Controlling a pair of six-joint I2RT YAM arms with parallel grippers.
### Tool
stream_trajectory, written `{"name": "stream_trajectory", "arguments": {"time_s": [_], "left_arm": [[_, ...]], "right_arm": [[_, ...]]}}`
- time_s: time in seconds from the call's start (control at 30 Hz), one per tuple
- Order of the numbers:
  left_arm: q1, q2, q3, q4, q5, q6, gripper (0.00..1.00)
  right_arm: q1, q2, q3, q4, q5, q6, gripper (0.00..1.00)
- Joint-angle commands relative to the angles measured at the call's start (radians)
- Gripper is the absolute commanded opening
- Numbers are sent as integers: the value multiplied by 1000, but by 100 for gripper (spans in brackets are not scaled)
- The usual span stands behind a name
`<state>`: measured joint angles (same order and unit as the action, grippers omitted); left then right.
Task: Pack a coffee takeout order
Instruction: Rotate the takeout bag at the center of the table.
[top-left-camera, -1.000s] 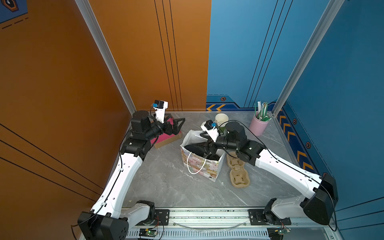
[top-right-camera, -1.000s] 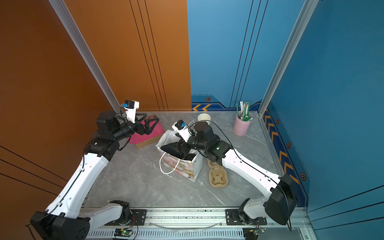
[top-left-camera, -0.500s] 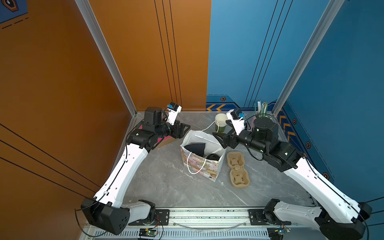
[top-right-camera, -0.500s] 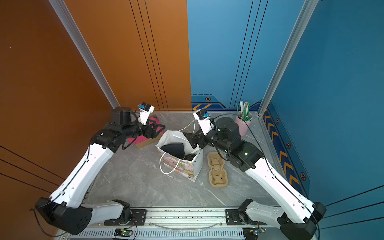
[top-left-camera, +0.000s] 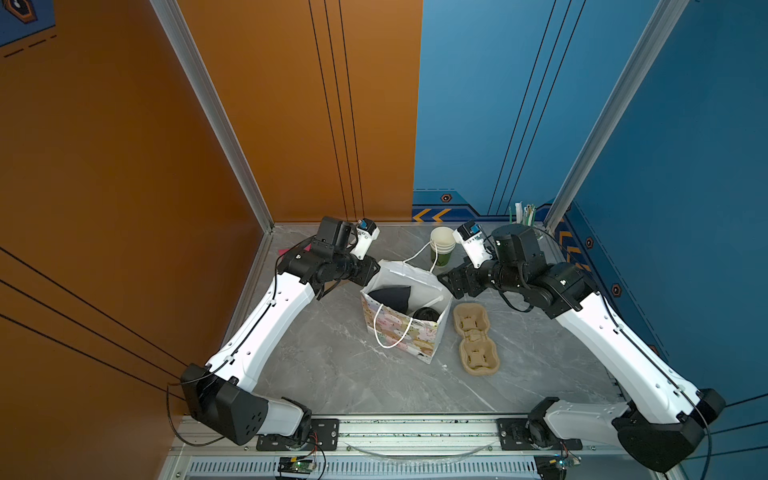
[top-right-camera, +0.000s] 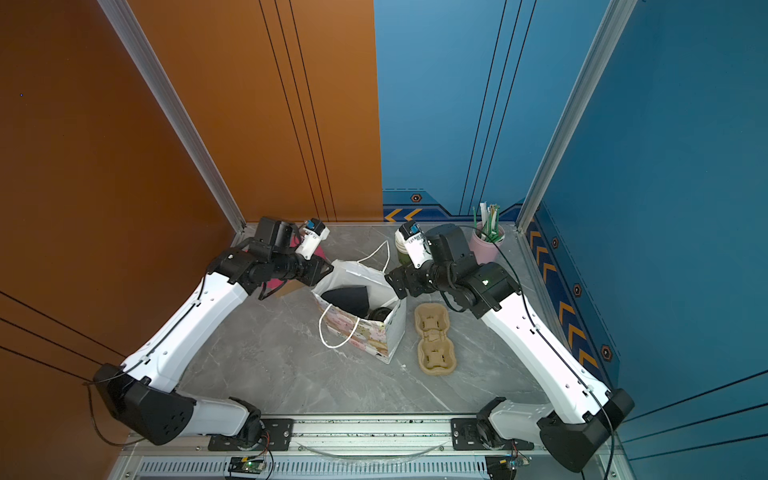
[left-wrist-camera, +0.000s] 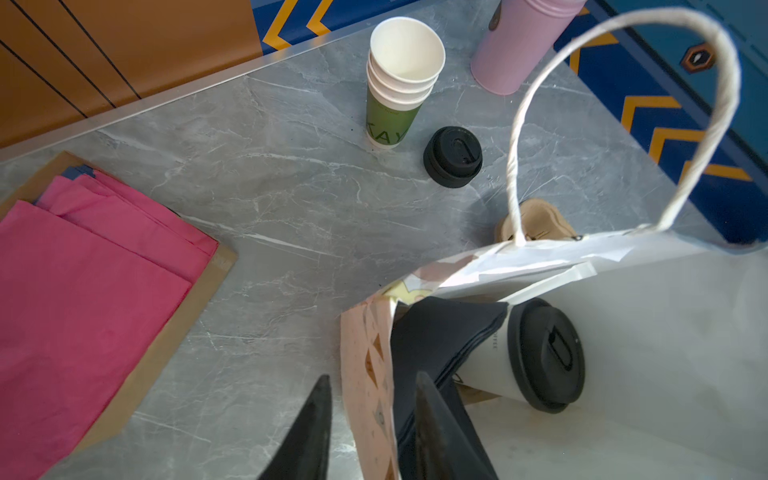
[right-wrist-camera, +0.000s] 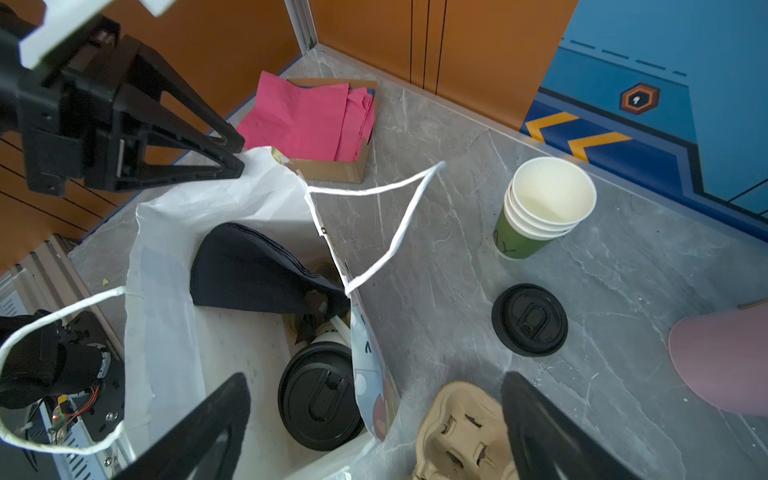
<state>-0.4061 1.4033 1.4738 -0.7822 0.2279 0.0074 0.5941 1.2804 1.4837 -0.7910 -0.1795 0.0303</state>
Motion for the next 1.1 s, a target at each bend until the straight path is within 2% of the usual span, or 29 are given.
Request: {"name": "stream_trajectory", "arguments": {"time_s": [0.0,0.13,0.3,0.47,0.77,1.07], "left_arm": [[-8,14,18,-30,-34,-18,24],[-9,22,19,-29,-46,-45,14],[-13,16,31,-30,-65,-142,0],[-31,-2,28,-40,-115,-242,0],[-75,-53,6,-132,-316,-376,0],[-92,-138,-37,-162,-378,-456,0]], "right_arm": [[-9,9,26,-55,-13,9,95],[-10,10,25,-55,-6,15,95],[-12,10,17,-49,3,23,96],[-18,12,11,-38,6,26,97],[-48,4,-18,-10,-11,32,97],[-75,1,-42,10,-32,33,99]]}}
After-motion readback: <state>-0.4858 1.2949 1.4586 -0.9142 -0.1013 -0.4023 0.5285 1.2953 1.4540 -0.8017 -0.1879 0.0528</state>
